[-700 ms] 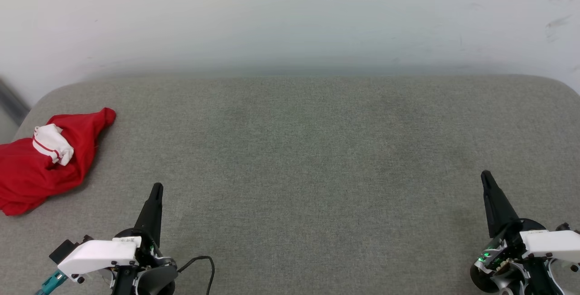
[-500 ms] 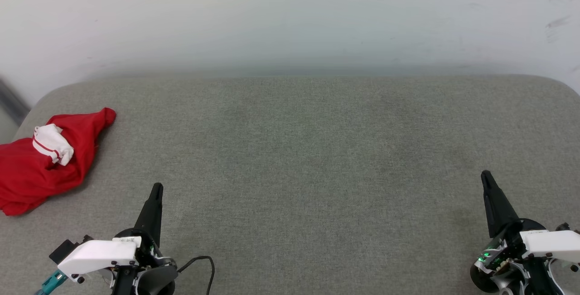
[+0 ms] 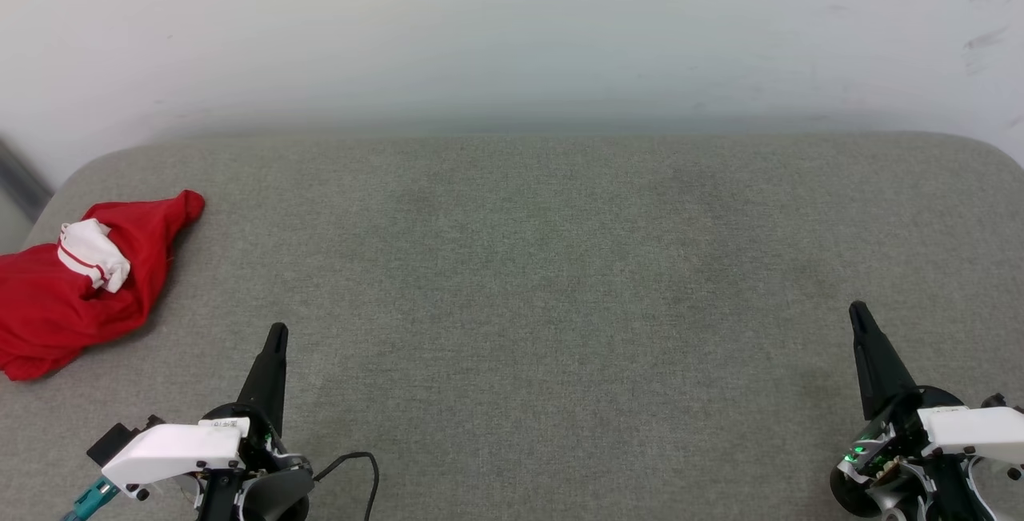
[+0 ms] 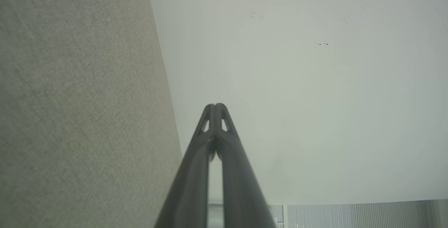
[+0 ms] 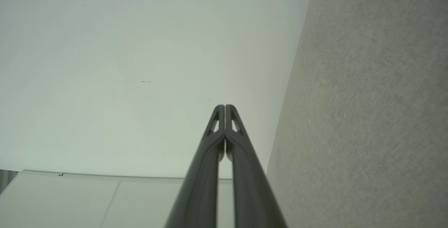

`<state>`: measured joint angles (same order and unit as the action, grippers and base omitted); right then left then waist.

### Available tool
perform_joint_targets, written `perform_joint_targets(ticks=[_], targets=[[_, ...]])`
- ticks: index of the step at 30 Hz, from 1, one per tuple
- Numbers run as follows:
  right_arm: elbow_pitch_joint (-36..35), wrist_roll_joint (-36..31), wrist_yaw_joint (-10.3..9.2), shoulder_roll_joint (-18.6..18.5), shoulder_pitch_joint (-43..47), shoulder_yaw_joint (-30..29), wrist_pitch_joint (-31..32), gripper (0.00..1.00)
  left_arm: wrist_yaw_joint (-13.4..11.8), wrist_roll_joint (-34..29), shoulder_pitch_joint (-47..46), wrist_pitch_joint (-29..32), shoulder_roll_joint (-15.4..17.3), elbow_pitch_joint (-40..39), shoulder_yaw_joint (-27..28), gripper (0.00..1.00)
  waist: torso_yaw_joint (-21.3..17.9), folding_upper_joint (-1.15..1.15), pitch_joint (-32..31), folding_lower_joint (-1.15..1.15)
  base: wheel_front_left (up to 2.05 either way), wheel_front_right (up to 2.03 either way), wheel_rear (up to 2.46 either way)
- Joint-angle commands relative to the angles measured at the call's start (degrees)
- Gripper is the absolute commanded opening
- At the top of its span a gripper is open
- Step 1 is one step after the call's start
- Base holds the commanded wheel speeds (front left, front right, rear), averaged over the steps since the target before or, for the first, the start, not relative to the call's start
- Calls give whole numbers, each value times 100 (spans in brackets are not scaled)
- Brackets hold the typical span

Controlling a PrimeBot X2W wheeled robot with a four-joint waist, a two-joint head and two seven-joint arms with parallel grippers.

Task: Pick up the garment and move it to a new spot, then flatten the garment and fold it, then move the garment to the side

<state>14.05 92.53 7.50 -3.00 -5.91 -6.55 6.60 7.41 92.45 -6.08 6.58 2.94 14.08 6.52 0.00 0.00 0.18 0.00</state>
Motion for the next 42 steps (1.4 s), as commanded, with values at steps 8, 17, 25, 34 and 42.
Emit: perform_joint_targets(ticks=[8,17,25,34,42], targets=[[83,-46,0,5,109,29,-74,100,-7,-25,87,-76,-13,42,-57,100,-2,0,2,0,0,0,0],[-38,-804,0,5,166,-60,-332,100,-99,-735,134,-334,-11,-135,67,100,-11,0,12,0,0,0,0],[-422,-1927,0,5,204,-60,-517,100,-441,-1892,165,-517,-10,-451,-94,100,-12,0,35,0,0,0,0],[-785,-3450,0,6,326,107,-755,100,-815,-3258,237,-756,3,-640,-377,100,-12,0,51,0,0,0,0],[-787,-4138,0,6,426,164,-907,100,-975,-3886,302,-909,42,-747,-505,100,-14,0,58,0,0,0,0]])
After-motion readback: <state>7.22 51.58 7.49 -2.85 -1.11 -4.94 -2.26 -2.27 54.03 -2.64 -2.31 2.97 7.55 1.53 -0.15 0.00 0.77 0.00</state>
